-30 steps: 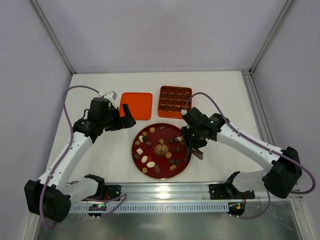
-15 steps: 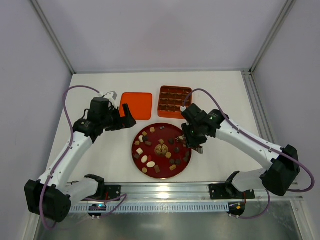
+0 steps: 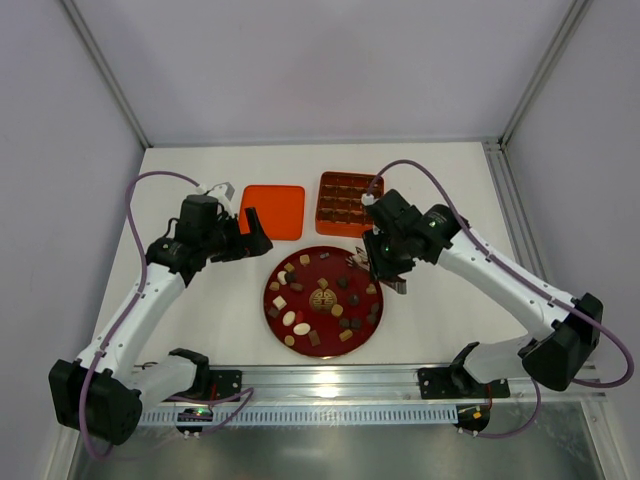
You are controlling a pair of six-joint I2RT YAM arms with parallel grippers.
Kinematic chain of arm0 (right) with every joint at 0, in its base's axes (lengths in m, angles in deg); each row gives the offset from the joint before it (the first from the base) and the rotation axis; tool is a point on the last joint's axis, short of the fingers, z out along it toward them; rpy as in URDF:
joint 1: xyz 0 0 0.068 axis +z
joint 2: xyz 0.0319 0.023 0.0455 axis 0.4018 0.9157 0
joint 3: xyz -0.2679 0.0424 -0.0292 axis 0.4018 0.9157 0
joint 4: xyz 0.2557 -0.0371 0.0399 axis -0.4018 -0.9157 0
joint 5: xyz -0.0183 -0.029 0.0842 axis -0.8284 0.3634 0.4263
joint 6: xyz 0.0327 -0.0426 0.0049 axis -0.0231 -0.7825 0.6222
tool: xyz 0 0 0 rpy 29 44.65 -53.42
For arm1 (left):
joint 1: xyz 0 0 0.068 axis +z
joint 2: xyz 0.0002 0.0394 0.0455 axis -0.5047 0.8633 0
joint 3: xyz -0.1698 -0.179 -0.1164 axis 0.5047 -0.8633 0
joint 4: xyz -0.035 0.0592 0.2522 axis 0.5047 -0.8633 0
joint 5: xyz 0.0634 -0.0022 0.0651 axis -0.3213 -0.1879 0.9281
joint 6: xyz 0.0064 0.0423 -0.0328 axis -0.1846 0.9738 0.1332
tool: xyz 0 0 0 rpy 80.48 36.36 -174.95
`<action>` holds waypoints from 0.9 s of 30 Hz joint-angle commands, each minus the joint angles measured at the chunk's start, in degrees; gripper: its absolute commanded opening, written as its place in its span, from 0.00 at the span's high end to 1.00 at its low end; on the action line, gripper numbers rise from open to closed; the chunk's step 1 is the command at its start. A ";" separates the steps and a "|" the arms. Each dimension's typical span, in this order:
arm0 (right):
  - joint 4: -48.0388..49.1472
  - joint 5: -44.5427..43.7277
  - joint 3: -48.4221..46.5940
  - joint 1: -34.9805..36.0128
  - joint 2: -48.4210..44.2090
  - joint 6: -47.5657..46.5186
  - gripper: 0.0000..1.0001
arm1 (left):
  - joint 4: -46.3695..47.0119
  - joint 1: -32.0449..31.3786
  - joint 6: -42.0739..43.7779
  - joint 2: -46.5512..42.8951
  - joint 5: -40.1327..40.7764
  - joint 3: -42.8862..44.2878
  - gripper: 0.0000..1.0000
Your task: Pack the chocolate
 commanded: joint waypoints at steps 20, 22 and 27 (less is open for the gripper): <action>6.32 8.26 -44.66 -15.19 32.72 -6.70 0.69 | 0.60 -0.19 0.61 0.27 -0.24 1.70 0.00; 5.79 7.82 -48.36 -15.28 36.77 -6.70 0.69 | 0.60 -0.28 0.61 0.10 -0.07 1.62 0.00; 6.84 5.45 -49.16 -15.54 40.38 -6.70 0.70 | 0.60 -0.19 0.70 0.01 0.11 1.62 0.00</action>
